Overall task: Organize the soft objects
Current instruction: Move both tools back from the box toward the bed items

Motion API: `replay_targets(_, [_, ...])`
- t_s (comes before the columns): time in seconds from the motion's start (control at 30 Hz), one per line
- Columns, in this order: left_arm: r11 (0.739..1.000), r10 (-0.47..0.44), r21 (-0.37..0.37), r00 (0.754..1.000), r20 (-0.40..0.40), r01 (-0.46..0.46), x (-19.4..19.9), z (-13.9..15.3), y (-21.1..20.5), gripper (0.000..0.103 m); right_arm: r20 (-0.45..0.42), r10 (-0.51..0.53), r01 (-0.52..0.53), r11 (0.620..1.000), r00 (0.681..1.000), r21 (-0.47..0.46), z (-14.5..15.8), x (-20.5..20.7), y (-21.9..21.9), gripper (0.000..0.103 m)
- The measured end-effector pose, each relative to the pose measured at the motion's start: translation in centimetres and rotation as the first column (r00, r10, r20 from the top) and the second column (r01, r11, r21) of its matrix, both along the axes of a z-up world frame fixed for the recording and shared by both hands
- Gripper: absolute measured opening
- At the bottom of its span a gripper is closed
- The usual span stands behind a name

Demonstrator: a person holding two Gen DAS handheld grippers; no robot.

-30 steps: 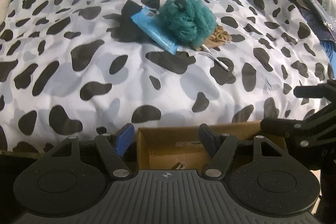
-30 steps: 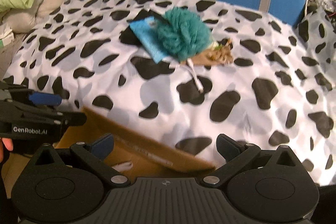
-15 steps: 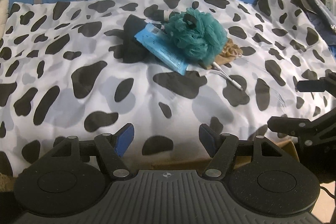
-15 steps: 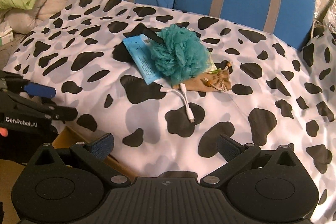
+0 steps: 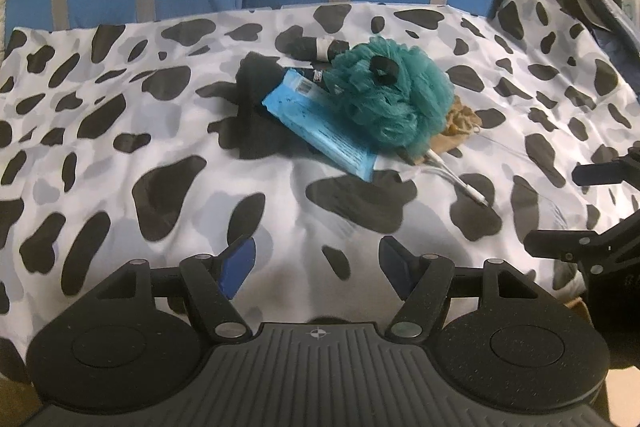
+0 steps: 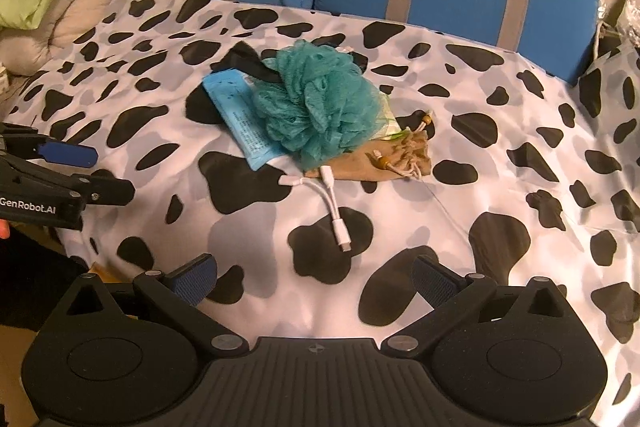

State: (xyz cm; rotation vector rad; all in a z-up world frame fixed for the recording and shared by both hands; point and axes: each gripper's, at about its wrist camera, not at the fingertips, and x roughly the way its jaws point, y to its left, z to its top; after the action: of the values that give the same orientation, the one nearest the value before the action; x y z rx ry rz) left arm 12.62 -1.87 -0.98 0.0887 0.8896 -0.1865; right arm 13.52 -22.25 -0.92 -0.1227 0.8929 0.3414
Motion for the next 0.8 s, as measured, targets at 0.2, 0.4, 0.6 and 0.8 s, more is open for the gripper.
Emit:
replay_targets(0.2, [1.000, 0.000, -0.004, 1.000, 0.011, 0.000, 1.9, -0.3, 0.6, 0.068, -0.009, -0.031, 0.031, 0.999, 0.999, 0.011, -0.6, 1.8, -0.3, 0.103])
replay_targets(0.4, [1.000, 0.006, -0.014, 1.000, 0.011, -0.005, 3.3, -0.5, 1.2, 0.068, -0.025, -0.048, 0.049, 0.998, 0.999, 0.027, -1.2, 3.5, -0.4, 0.103])
replay_targets(0.6, [0.999, 0.007, -0.048, 1.000, 0.004, -0.007, 3.6, -0.3, 1.4, 0.068, -0.030, -0.057, 0.058, 0.998, 0.998, 0.034, -1.4, 4.7, -0.4, 0.103])
replay_targets(0.8, [0.999, -0.001, -0.049, 1.000, 0.001, 0.001, 3.5, -0.3, 1.2, 0.068, -0.043, -0.046, 0.047, 0.998, 0.998, 0.030, -1.9, 5.5, 0.0, 0.103])
